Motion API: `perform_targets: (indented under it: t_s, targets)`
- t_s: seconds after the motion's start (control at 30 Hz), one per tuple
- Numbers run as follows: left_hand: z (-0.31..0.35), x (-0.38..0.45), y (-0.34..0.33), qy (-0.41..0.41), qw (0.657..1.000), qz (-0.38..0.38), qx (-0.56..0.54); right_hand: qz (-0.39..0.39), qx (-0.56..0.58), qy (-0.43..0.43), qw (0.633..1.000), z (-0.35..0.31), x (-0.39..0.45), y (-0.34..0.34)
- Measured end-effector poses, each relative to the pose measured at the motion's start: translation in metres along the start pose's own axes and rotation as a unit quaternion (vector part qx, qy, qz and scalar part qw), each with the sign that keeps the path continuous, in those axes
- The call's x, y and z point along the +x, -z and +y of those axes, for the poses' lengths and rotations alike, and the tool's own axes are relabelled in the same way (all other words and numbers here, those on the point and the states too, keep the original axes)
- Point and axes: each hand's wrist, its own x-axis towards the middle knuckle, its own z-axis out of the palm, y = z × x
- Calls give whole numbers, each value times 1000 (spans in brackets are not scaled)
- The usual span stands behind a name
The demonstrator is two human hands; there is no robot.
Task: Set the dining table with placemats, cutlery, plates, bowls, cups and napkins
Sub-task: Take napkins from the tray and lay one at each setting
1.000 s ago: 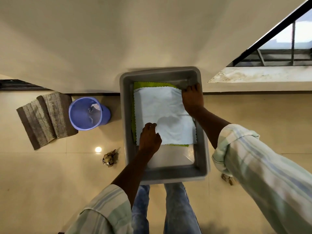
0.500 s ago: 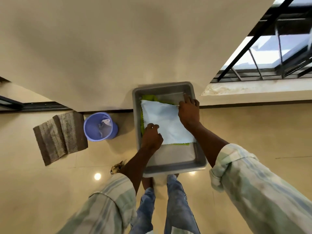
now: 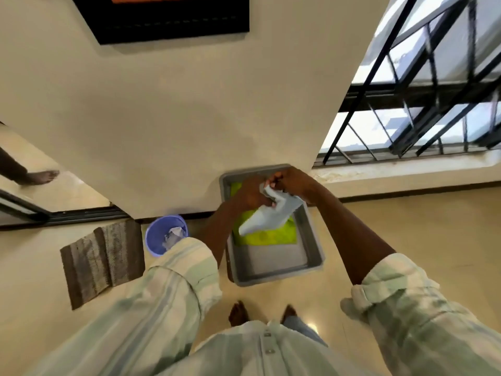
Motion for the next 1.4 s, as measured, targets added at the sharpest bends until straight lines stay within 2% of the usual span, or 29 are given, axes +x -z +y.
perform_targets:
  t_s: [0.1, 0.17, 0.27, 0.4, 0.47, 0.6, 0.73, 0.87, 1.07, 1.17, 1.27, 1.4]
  targets:
    - [23, -7, 11, 2, 997, -68, -44, -12, 31, 15, 999, -17, -17, 21]
    - [38, -13, 14, 2, 996, -72, -57, -7, 23, 26, 999, -27, -29, 34]
    - [55, -20, 15, 7, 994, -22, -111, 34, 42, 32, 998, -30, -39, 48]
    - [72, -20, 10, 0, 986, 38, -165, 133, 40, 36, 990, -23, -40, 61]
    - [73, -19, 10, -14, 988, 61, -142, 209, 26, 14, 978, -18, -39, 64]
    - [57, -18, 18, -43, 994, 97, -28, 342, 88, -12, 935, -1, -46, 63]
    - [42, -21, 27, -42, 988, 148, -18, 371, 97, -29, 923, 14, -52, 59]
    - [31, -20, 33, -25, 978, 207, -17, 362, 126, -64, 922, 31, -49, 57]
    - [12, -22, 42, 23, 943, 327, -52, 328, 103, -119, 931, 38, -43, 67]
    - [15, -24, 43, 5, 919, 373, -127, 341, 71, -134, 928, 38, -39, 64]
    - [22, -26, 38, 1, 893, 395, -216, 375, 113, -106, 914, 36, -44, 55]
    - [24, -26, 36, 32, 837, 426, -341, 397, 164, -69, 901, 38, -48, 47]
